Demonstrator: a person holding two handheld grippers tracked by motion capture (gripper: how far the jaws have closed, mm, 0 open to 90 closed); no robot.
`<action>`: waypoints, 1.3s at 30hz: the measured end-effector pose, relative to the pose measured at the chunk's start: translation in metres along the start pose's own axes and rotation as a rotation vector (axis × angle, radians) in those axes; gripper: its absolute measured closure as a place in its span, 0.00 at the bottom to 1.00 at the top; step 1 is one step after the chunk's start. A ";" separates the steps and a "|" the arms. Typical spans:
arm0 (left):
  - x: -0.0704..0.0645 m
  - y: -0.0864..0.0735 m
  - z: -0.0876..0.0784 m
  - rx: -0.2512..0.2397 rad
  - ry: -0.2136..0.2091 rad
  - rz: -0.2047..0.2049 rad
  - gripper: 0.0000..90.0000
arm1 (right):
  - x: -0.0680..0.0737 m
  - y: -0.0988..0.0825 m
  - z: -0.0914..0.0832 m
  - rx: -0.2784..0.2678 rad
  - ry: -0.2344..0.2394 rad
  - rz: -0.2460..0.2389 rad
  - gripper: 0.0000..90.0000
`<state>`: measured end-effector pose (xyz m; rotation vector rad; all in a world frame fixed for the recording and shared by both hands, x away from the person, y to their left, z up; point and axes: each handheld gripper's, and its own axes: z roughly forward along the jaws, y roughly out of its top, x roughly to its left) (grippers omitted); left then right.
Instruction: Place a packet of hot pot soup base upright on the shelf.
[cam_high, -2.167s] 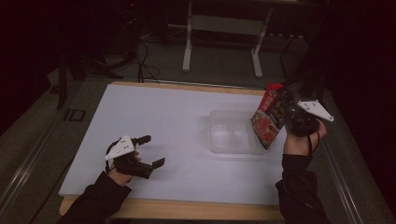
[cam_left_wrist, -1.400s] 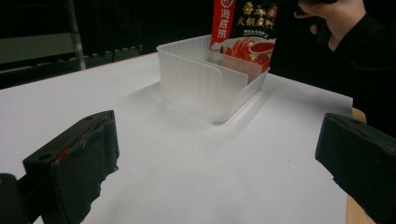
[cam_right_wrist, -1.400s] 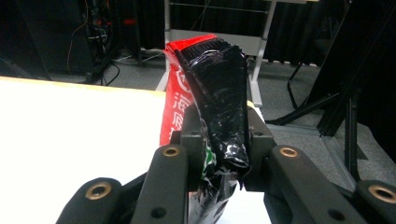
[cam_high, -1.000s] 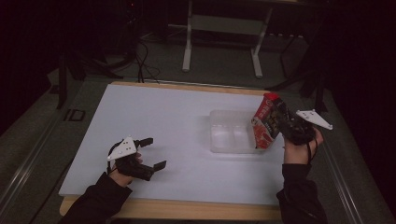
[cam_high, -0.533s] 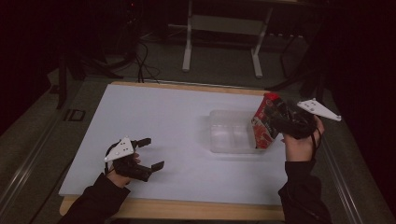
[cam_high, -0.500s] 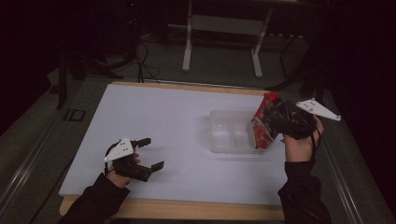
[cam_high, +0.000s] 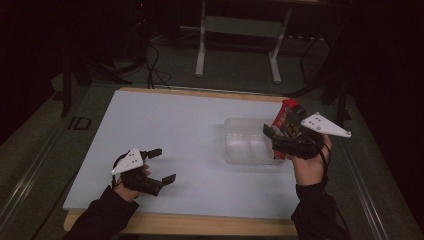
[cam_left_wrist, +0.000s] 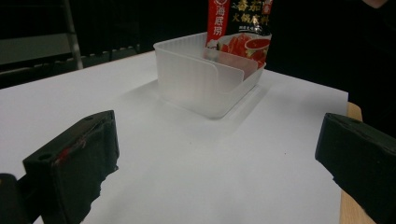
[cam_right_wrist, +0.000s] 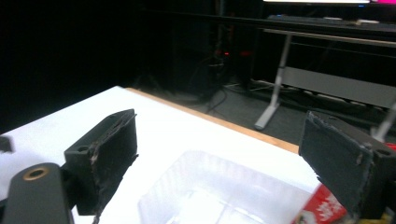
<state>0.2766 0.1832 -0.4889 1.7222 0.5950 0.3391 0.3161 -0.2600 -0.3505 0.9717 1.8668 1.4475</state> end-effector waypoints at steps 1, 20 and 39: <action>0.000 0.000 0.000 -0.002 -0.001 -0.001 0.00 | 0.002 -0.001 0.000 -0.001 0.013 -0.005 0.13; 0.000 0.000 -0.001 0.002 0.000 0.009 0.00 | 0.025 -0.028 0.002 0.047 0.241 -0.049 0.13; -0.002 0.000 -0.001 0.015 -0.008 0.022 0.00 | 0.032 -0.084 0.004 0.181 0.287 -0.067 0.13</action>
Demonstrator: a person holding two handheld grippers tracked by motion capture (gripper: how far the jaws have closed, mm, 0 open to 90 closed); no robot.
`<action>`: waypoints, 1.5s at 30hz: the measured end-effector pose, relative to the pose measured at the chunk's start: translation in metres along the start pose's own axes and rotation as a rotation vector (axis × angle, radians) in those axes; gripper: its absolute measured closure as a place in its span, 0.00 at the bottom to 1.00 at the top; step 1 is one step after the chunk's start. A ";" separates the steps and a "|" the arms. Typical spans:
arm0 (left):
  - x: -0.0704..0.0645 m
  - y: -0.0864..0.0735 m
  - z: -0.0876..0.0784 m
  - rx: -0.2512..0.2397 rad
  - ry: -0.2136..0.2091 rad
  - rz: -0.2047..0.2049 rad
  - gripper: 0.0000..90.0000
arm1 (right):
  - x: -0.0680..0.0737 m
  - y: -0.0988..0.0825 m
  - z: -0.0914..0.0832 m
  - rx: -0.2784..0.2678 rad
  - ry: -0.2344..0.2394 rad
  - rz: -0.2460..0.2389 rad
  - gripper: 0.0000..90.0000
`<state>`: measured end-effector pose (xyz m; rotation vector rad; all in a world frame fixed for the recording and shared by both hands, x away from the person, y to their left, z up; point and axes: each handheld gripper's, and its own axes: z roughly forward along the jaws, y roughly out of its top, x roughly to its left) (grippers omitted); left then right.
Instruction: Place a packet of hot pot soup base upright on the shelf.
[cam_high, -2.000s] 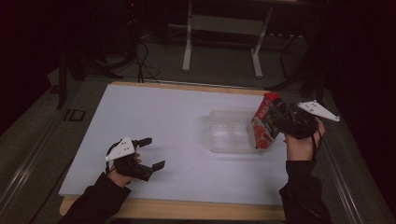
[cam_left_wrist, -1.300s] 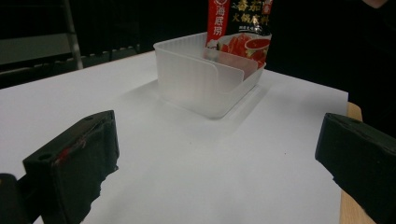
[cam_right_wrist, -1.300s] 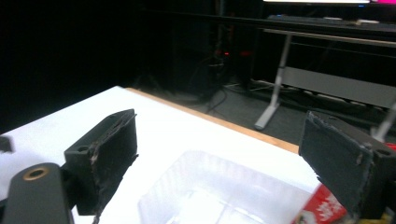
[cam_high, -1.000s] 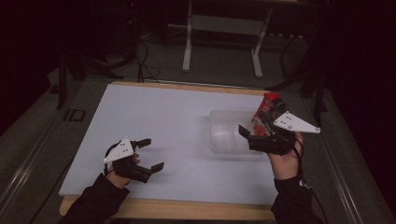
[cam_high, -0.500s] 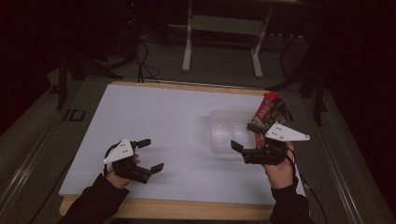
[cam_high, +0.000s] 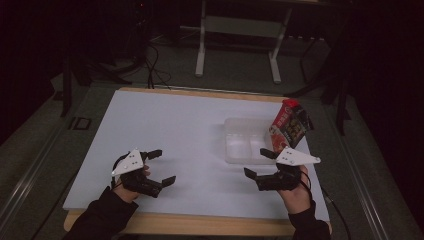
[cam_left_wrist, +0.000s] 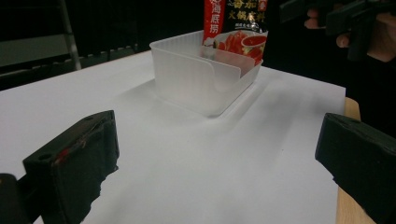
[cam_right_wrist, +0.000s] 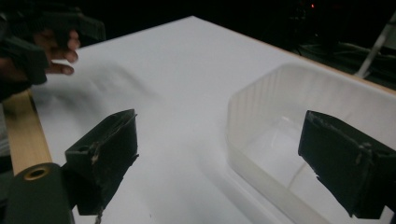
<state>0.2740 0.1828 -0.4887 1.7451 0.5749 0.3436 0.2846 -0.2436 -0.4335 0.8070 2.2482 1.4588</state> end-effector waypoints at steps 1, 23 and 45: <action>0.000 0.000 0.000 0.000 -0.002 -0.001 0.00 | 0.000 -0.002 0.000 0.005 0.000 0.001 0.13; -0.001 -0.001 0.003 0.012 -0.017 0.009 0.00 | 0.000 -0.036 -0.012 0.075 -0.080 0.008 0.13; -0.001 -0.003 0.004 0.022 -0.025 0.015 0.00 | -0.009 -0.059 -0.030 0.085 -0.147 0.036 0.13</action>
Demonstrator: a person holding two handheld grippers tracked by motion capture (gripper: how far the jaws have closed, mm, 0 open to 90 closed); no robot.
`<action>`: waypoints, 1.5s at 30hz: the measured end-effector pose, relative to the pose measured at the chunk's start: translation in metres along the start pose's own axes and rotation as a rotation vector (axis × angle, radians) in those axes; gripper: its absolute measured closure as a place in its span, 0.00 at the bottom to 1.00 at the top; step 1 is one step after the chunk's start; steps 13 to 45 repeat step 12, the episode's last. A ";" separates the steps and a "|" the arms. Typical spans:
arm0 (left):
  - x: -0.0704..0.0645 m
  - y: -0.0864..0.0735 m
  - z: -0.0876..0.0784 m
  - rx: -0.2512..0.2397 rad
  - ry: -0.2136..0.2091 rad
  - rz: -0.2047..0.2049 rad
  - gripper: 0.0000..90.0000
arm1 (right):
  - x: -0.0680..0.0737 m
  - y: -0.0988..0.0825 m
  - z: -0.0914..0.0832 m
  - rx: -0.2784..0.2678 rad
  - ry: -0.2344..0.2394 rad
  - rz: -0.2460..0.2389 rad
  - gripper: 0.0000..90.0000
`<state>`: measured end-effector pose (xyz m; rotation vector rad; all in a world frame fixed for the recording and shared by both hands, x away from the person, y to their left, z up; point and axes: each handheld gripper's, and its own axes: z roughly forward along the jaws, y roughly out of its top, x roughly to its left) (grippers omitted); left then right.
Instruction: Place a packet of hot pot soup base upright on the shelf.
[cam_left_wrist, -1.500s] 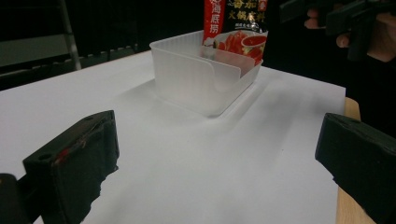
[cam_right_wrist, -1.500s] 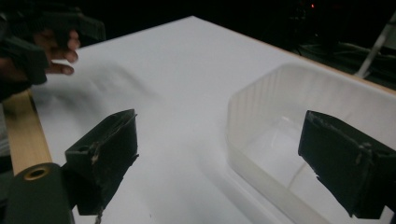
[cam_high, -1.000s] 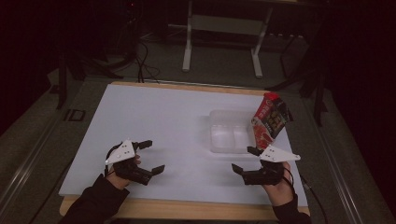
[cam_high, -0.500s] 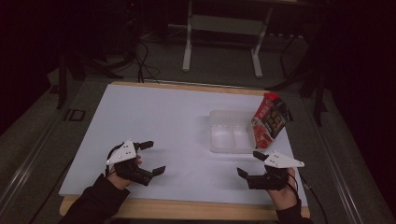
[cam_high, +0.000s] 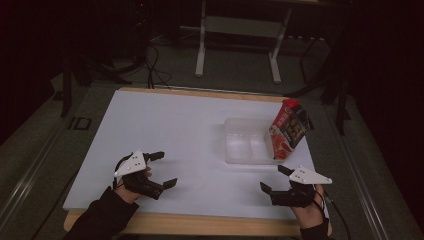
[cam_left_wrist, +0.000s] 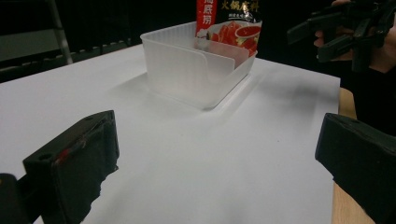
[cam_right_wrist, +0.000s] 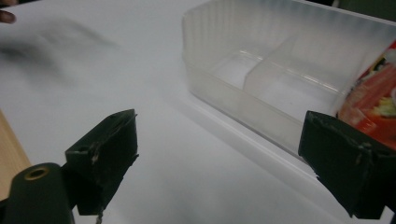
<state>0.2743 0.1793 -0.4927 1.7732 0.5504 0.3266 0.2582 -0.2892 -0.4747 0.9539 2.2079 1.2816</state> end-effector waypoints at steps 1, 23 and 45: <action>0.000 0.000 0.000 -0.002 0.000 -0.001 0.00 | 0.000 -0.001 0.000 0.005 -0.012 -0.006 0.13; 0.000 0.000 -0.001 -0.006 0.006 0.002 0.00 | -0.006 -0.007 0.001 0.032 -0.048 -0.022 0.13; 0.000 0.000 -0.001 -0.006 0.006 0.002 0.00 | -0.006 -0.007 0.001 0.032 -0.048 -0.022 0.13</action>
